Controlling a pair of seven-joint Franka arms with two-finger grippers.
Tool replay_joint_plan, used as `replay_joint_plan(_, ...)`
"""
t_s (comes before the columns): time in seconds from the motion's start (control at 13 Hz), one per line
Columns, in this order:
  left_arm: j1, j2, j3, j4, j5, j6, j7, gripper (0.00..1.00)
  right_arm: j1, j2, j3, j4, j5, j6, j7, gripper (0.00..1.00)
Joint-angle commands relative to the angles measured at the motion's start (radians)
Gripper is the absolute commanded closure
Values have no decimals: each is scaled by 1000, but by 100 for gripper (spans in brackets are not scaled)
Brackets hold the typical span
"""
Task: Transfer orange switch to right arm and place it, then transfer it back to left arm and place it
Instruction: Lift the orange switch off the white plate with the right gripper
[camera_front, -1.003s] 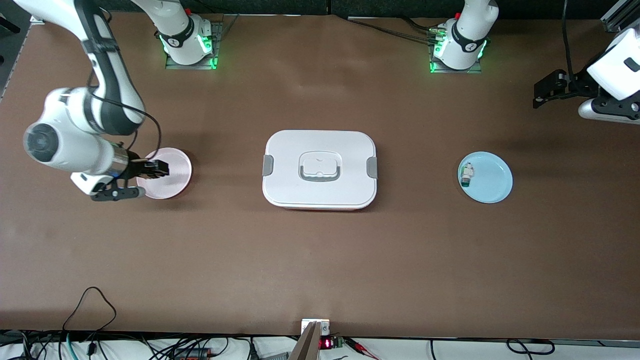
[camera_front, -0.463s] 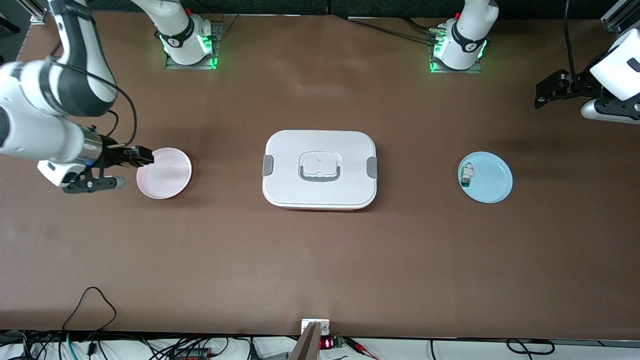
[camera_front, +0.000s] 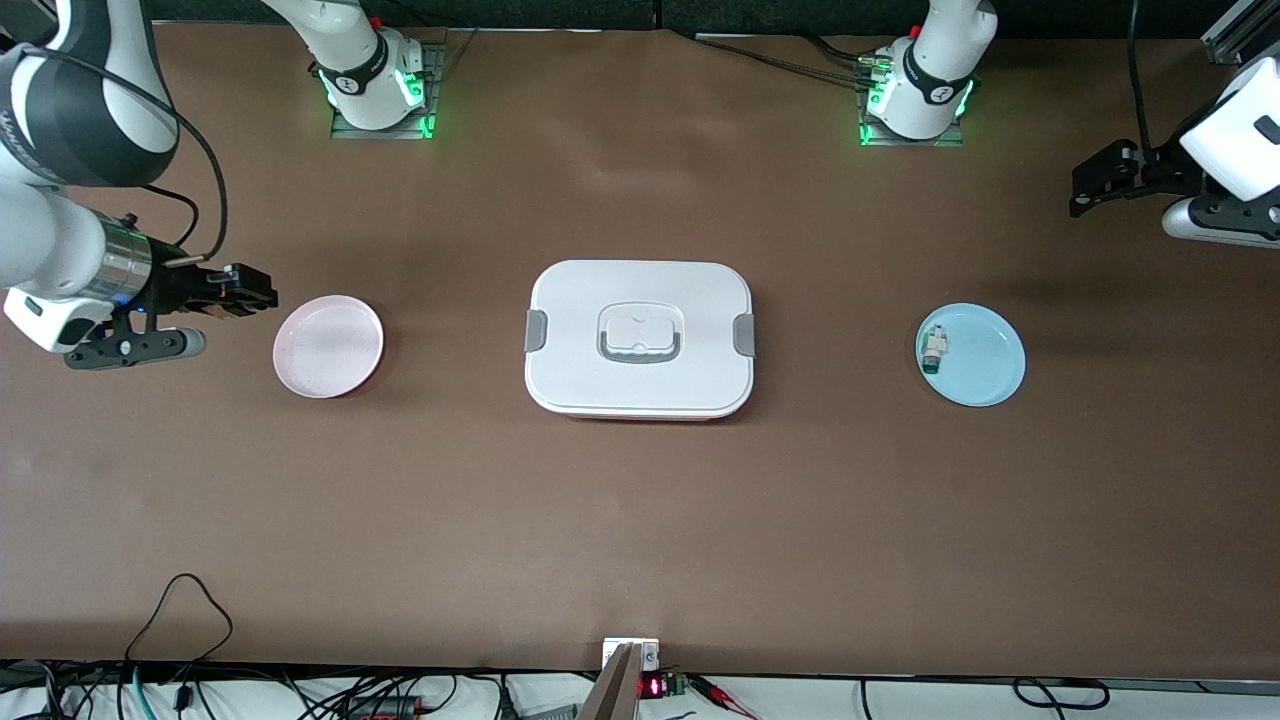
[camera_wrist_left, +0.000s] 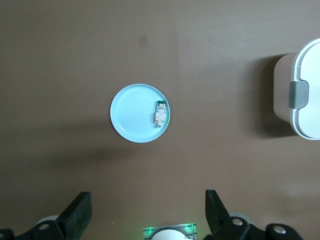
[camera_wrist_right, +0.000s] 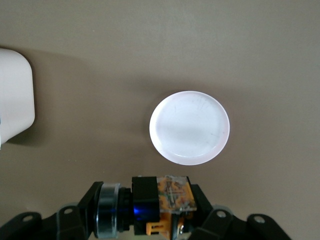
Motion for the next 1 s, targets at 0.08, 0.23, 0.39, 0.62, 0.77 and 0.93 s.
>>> replay_joint_plan(0.08,3,-7,0,2,1,-8,17,0,15,4,4,109,-12,-57,-85,67)
replay_joint_plan(0.23,3,-7,0,2,-1,-9,19,0,46,1,5,172,-11,-89,-85,67)
replay_joint_plan(0.39,4,-7,0,2,-1,-9,19,0,62,-15,13,204,-5,-99,-88,67)
replay_joint_plan(0.62,4,-7,0,2,-1,-9,19,0,62,-16,36,215,91,-51,-105,67)
replay_joint_plan(0.77,4,-7,0,2,-1,-9,19,0,78,-16,37,229,110,1,-148,67)
replay_joint_plan(0.93,3,-7,0,2,-1,-9,19,0,83,-16,45,230,119,41,-198,67)
